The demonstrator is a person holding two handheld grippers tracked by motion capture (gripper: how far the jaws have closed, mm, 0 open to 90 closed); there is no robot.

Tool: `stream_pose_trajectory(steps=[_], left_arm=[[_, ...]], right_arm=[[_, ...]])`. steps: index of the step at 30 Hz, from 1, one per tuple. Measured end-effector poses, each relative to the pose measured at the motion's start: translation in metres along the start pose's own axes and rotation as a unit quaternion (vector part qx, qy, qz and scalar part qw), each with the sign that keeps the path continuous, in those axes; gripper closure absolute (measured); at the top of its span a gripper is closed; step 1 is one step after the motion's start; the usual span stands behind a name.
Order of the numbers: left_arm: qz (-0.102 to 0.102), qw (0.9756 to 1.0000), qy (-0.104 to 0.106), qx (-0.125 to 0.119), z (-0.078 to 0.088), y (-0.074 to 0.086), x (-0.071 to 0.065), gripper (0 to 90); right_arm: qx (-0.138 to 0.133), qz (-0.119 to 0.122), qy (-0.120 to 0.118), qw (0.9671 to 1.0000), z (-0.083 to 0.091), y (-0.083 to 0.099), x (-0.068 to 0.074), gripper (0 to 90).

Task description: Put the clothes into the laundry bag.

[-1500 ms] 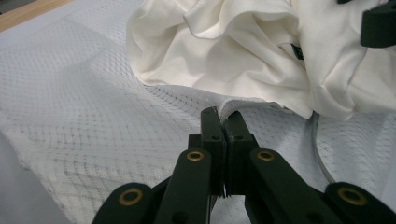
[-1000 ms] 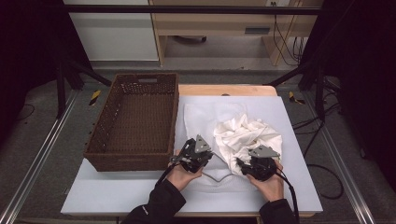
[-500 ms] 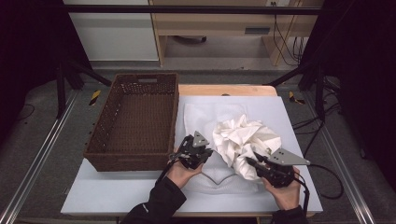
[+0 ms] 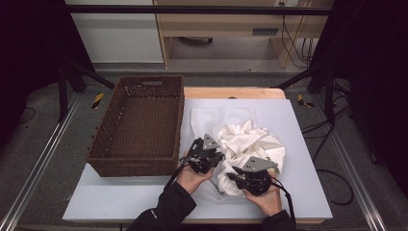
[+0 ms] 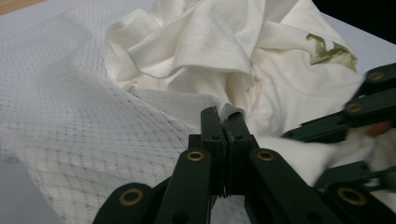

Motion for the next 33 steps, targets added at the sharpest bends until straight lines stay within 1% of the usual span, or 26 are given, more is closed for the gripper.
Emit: stream_pose_trajectory(steps=[2, 4, 5, 7, 9, 10, 12, 13, 14, 16, 17, 18, 19, 20, 22, 23, 24, 25, 26, 27, 28, 29, 30, 31, 32, 33], left_arm=[[-0.006, 1.0000, -0.004, 0.003, -0.001, 0.002, -0.002, 89.4], [-0.006, 1.0000, -0.003, 0.002, -0.001, 0.005, -0.003, 89.4], [-0.003, 1.0000, 0.001, -0.002, 0.001, 0.005, -0.003, 89.4], [-0.003, 1.0000, 0.001, -0.007, 0.005, 0.007, -0.002, 89.4], [0.000, 1.0000, -0.001, -0.004, 0.005, 0.012, 0.001, 89.4], [0.003, 1.0000, -0.002, -0.002, 0.003, 0.015, 0.003, 89.4], [0.009, 0.9999, 0.004, -0.005, 0.003, 0.019, 0.007, 89.4], [0.014, 0.9999, 0.005, -0.008, 0.004, 0.019, 0.009, 89.4], [0.018, 0.9998, 0.004, -0.012, 0.006, 0.020, 0.011, 89.4], [0.024, 0.9996, 0.003, -0.015, 0.008, 0.021, 0.016, 89.3], [0.026, 0.9995, 0.003, -0.015, 0.009, 0.021, 0.017, 89.3], [0.027, 0.9995, 0.002, -0.016, 0.009, 0.021, 0.019, 89.3], [0.028, 0.9995, 0.001, -0.016, 0.009, 0.021, 0.019, 89.3], [0.028, 0.9995, 0.001, -0.016, 0.009, 0.021, 0.019, 89.3], [0.024, 0.9996, -0.002, -0.015, 0.009, 0.022, 0.020, 89.3], [0.026, 0.9996, -0.001, -0.015, 0.009, 0.021, 0.019, 89.3], [0.025, 0.9996, -0.002, -0.015, 0.009, 0.021, 0.019, 89.3], [0.022, 0.9996, -0.002, -0.015, 0.009, 0.021, 0.019, 89.3], [0.022, 0.9997, -0.002, -0.014, 0.009, 0.020, 0.018, 89.3], [0.022, 0.9997, -0.002, -0.014, 0.009, 0.020, 0.018, 89.3], [0.018, 0.9997, -0.003, -0.014, 0.010, 0.019, 0.018, 89.3], [0.018, 0.9997, -0.002, -0.014, 0.010, 0.018, 0.018, 89.3], [0.017, 0.9998, -0.002, -0.014, 0.010, 0.018, 0.017, 89.3], [0.015, 0.9998, -0.002, -0.012, 0.010, 0.018, 0.017, 89.3], [0.014, 0.9998, -0.002, -0.012, 0.010, 0.017, 0.016, 89.3], [0.014, 0.9998, -0.003, -0.011, 0.010, 0.017, 0.016, 89.3]], right_arm=[[0.024, 0.001, 0.013, 0.9996, -0.014, 0.004, 0.000, 72.4], [0.031, -0.003, 0.029, 0.9991, -0.023, 0.003, 0.000, 72.5], [0.030, -0.006, 0.036, 0.9989, -0.025, 0.001, -0.001, 72.5], [0.018, -0.018, 0.058, 0.9980, -0.028, -0.003, -0.003, 72.4], [0.009, -0.034, 0.079, 0.9963, -0.035, -0.007, -0.006, 72.1], [0.011, -0.038, 0.082, 0.9958, -0.038, -0.007, -0.005, 71.4], [0.015, -0.029, 0.090, 0.9954, -0.042, -0.006, -0.004, 68.5], [0.011, -0.029, 0.084, 0.9959, -0.042, -0.006, -0.002, 65.6], [0.005, -0.027, 0.071, 0.9971, -0.040, -0.007, -0.002, 60.8], [-0.019, -0.049, 0.029, 0.9982, -0.030, -0.010, 0.000, 53.4], [-0.036, -0.061, 0.005, 0.9975, -0.021, -0.012, 0.001, 48.6], [-0.045, -0.068, -0.008, 0.9967, -0.014, -0.014, 0.001, 45.7], [-0.058, -0.072, -0.014, 0.9957, -0.005, -0.017, -0.001, 42.8], [-0.069, -0.069, -0.009, 0.9952, 0.004, -0.019, -0.004, 41.2], [-0.077, -0.061, 0.016, 0.9951, 0.021, -0.020, -0.015, 37.5], [-0.083, -0.062, 0.029, 0.9942, 0.029, -0.020, -0.022, 36.2], [-0.084, -0.065, 0.050, 0.9931, 0.035, -0.019, -0.034, 34.9], [-0.080, -0.066, 0.067, 0.9923, 0.036, -0.018, -0.042, 33.9], [-0.069, -0.068, 0.080, 0.9921, 0.035, -0.014, -0.050, 33.2], [-0.042, -0.074, 0.081, 0.9930, 0.028, -0.006, -0.057, 32.9], [-0.028, -0.079, 0.080, 0.9933, 0.022, -0.001, -0.060, 32.9], [-0.012, -0.084, 0.072, 0.9937, 0.012, 0.005, -0.061, 33.1], [0.000, -0.085, 0.065, 0.9942, 0.003, 0.011, -0.061, 34.3], [0.005, -0.087, 0.058, 0.9946, -0.005, 0.014, -0.060, 37.1], [0.008, -0.090, 0.048, 0.9947, -0.009, 0.015, -0.059, 42.5], [0.010, -0.091, 0.042, 0.9949, -0.011, 0.015, -0.058, 51.1]])
Point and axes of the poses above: each handheld gripper's, and its own axes: z roughly backward along the jaws, y roughly out of its underside, x roughly to its left, the point moved 9 cm from there along -z, roughly forward along the jaws, and after that the axes turned 5 degrees about x, right-handed, at the moved point
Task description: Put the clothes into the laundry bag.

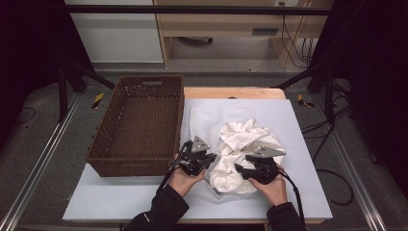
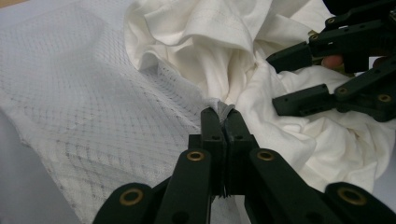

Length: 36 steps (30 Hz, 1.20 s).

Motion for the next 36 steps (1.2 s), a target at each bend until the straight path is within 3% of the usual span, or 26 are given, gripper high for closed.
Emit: stream_pose_trajectory(steps=[2, 5, 7, 8, 10, 12, 14, 18, 23, 28, 31, 33, 35, 36], left_arm=[[0.001, 1.0000, 0.001, -0.002, 0.000, -0.001, 0.000, 89.3], [0.003, 1.0000, 0.000, -0.005, 0.001, -0.003, 0.001, 89.3], [0.004, 1.0000, 0.001, -0.004, 0.002, -0.006, 0.002, 89.3], [0.004, 1.0000, 0.001, -0.003, 0.001, -0.007, 0.002, 89.3], [0.007, 1.0000, 0.003, -0.005, 0.001, -0.010, 0.001, 89.3], [0.004, 1.0000, 0.001, -0.008, 0.002, -0.014, -0.001, 89.3], [0.001, 0.9999, 0.003, -0.011, 0.003, -0.018, -0.005, 89.3], [-0.013, 0.9999, 0.001, -0.010, 0.007, -0.022, -0.011, 89.4], [-0.021, 0.9998, -0.001, -0.006, 0.007, -0.019, -0.015, 89.4], [-0.013, 0.9999, 0.001, -0.001, 0.004, -0.010, -0.013, 89.5], [-0.001, 1.0000, 0.008, -0.002, 0.003, -0.006, -0.009, 89.5], [0.006, 0.9999, 0.011, -0.006, 0.003, -0.004, -0.005, 89.4], [0.013, 0.9998, 0.011, -0.012, 0.005, -0.002, -0.002, 89.4], [0.015, 0.9997, 0.009, -0.014, 0.006, 0.000, -0.001, 89.4]], right_arm=[[0.010, -0.001, 0.006, 0.9999, 0.002, 0.000, -0.002, 77.6], [0.000, -0.010, 0.004, 0.9999, 0.015, -0.002, -0.004, 82.6], [-0.035, -0.005, -0.016, 0.9992, 0.032, -0.009, 0.001, 83.2], [-0.061, -0.001, -0.040, 0.9973, 0.047, -0.014, 0.008, 83.2], [-0.090, 0.025, -0.059, 0.9939, 0.068, -0.021, 0.022, 83.2], [-0.099, 0.051, -0.077, 0.9908, 0.075, -0.025, 0.038, 83.1], [-0.086, 0.067, -0.086, 0.9903, 0.066, -0.025, 0.052, 83.0], [-0.046, 0.078, -0.072, 0.9933, 0.023, -0.019, 0.066, 82.5], [-0.020, 0.066, -0.041, 0.9968, -0.011, -0.023, 0.064, 82.2], [-0.001, 0.048, -0.012, 0.9988, -0.036, -0.029, 0.060, 81.9], [-0.010, 0.029, 0.004, 0.9995, -0.043, -0.032, 0.056, 81.6], [-0.013, 0.031, 0.010, 0.9994, -0.045, -0.032, 0.057, 80.1], [-0.022, 0.044, -0.007, 0.9988, -0.040, -0.033, 0.058, 74.2], [-0.032, 0.033, -0.030, 0.9985, -0.032, -0.034, 0.059, 69.8]])
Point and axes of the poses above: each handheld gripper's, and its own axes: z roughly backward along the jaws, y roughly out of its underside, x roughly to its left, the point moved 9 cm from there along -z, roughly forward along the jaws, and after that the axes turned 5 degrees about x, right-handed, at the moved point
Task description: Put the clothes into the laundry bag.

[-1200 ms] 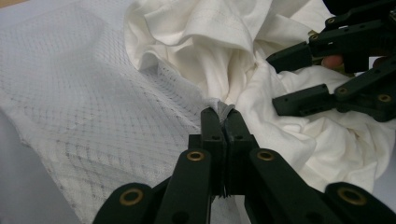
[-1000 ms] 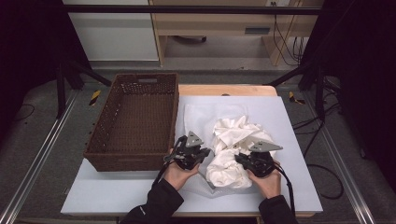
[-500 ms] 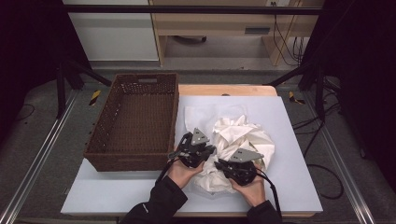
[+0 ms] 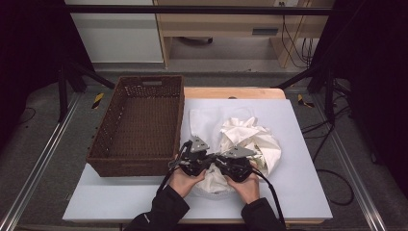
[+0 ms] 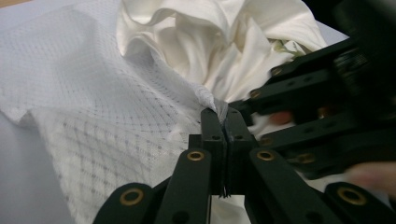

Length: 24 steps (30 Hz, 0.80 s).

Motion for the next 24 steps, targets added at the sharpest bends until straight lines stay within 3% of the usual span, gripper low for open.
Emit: stream_pose_trajectory(steps=[2, 4, 5, 8, 11, 13, 15, 17, 18, 21, 22, 24], left_arm=[[0.003, 1.0000, -0.002, 0.000, 0.002, 0.002, 0.003, 89.4], [0.006, 1.0000, -0.002, 0.000, 0.002, 0.004, 0.005, 89.4], [0.007, 1.0000, -0.002, 0.001, 0.002, 0.004, 0.006, 89.4], [0.001, 1.0000, -0.005, 0.001, 0.002, 0.004, 0.004, 89.3], [-0.009, 0.9999, -0.008, 0.004, 0.001, 0.002, 0.003, 89.4], [-0.009, 0.9999, -0.007, 0.004, 0.001, 0.000, 0.003, 89.4], [-0.010, 0.9999, -0.009, 0.007, 0.001, 0.000, 0.004, 89.4], [-0.009, 0.9999, -0.009, 0.008, 0.001, 0.000, 0.004, 89.3], [-0.006, 0.9999, -0.006, 0.007, 0.000, 0.000, 0.004, 89.4], [0.001, 1.0000, -0.003, 0.004, 0.000, -0.001, 0.005, 89.4], [0.001, 1.0000, -0.003, 0.002, 0.001, -0.002, 0.005, 89.3], [0.000, 1.0000, -0.008, 0.001, 0.001, -0.004, 0.006, 89.4]], right_arm=[[-0.027, -0.012, -0.026, 0.9992, 0.018, -0.004, -0.001, 62.3], [-0.054, -0.015, -0.035, 0.9978, 0.043, -0.008, -0.005, 57.9], [-0.064, -0.009, -0.026, 0.9976, 0.056, -0.009, -0.012, 55.9], [-0.058, -0.007, 0.038, 0.9976, 0.077, -0.005, -0.041, 44.8], [-0.017, -0.028, 0.046, 0.9984, 0.062, 0.012, -0.061, 35.1], [0.019, -0.022, 0.048, 0.9984, 0.041, 0.025, -0.065, 29.8], [0.023, -0.025, 0.049, 0.9982, 0.025, 0.029, -0.067, 35.7], [0.031, -0.051, 0.022, 0.9980, 0.022, 0.030, -0.067, 63.4], [0.040, -0.050, 0.022, 0.9977, 0.025, 0.031, -0.065, 77.9], [0.039, -0.046, 0.026, 0.9979, 0.037, 0.030, -0.067, 83.0], [0.026, -0.046, 0.025, 0.9983, 0.046, 0.027, -0.066, 83.4], [-0.018, -0.031, 0.001, 0.9994, 0.072, 0.018, -0.057, 83.8]])
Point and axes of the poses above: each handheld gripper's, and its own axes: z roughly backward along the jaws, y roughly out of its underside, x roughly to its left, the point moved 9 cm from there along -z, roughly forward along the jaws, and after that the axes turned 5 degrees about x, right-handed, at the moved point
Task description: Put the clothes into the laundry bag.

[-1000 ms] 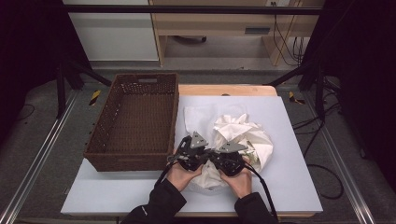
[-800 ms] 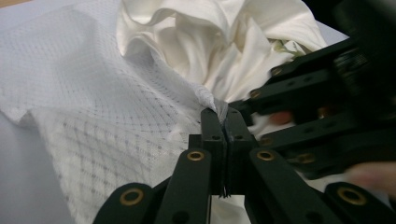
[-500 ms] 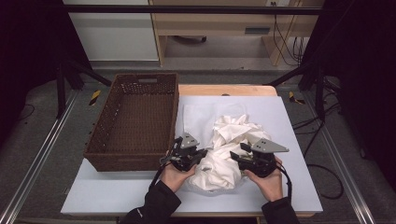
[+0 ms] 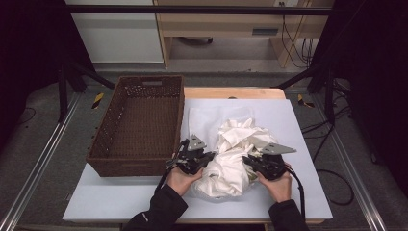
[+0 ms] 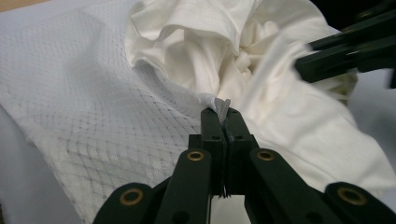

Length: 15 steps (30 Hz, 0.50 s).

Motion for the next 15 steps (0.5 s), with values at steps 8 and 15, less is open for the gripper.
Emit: stream_pose_trajectory(steps=[8, 15], left_arm=[[-0.006, 1.0000, -0.002, -0.003, 0.001, -0.008, -0.006, 89.4], [-0.026, 0.9995, -0.018, 0.006, 0.001, -0.008, -0.011, 89.5]], right_arm=[[-0.016, 0.063, -0.093, 0.9935, 0.006, -0.009, 0.067, 83.9], [0.047, 0.067, -0.049, 0.9955, -0.061, -0.003, 0.077, 83.5]])
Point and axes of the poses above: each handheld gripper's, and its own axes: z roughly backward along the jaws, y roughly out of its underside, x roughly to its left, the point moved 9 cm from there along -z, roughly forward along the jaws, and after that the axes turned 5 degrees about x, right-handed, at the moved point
